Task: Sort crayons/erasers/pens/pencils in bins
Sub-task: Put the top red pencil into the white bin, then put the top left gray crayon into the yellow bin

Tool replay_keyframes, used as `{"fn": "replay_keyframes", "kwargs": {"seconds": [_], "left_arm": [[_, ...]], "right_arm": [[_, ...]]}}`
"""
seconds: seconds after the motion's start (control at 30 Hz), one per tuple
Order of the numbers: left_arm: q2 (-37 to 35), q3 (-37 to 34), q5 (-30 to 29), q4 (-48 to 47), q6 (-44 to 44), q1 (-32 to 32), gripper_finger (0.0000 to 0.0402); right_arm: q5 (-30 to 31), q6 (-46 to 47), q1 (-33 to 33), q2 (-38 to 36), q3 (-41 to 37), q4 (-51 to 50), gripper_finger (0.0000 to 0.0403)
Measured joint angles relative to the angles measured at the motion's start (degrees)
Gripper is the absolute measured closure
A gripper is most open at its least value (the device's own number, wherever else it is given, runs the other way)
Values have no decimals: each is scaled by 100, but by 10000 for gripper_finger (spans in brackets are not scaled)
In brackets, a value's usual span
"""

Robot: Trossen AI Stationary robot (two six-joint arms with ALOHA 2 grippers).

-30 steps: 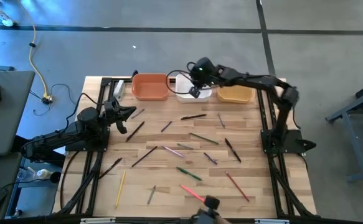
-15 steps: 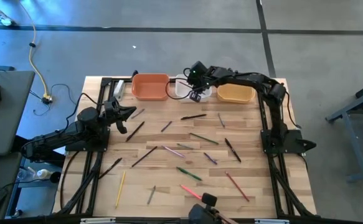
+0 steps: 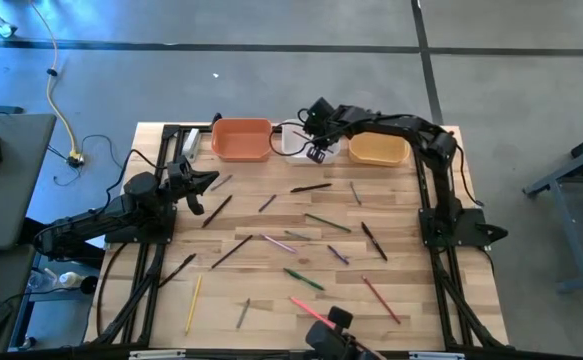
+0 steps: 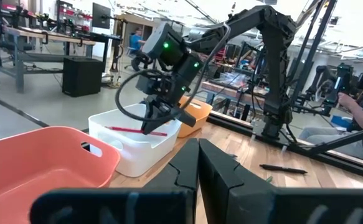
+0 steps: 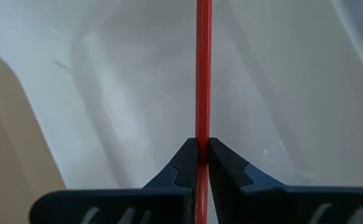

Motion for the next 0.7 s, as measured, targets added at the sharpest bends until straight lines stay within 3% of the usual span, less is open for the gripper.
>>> {"fn": "replay_keyframes", "kwargs": {"seconds": [0.33,0.7], "left_arm": [[0,-1,0,1,-4,0,401],[0,-2,0,-2,-1,-2,401]], "right_arm": [[66,-68,2,87,-3,14,385],[73,-516,2,-76,-3,-6,303]]}}
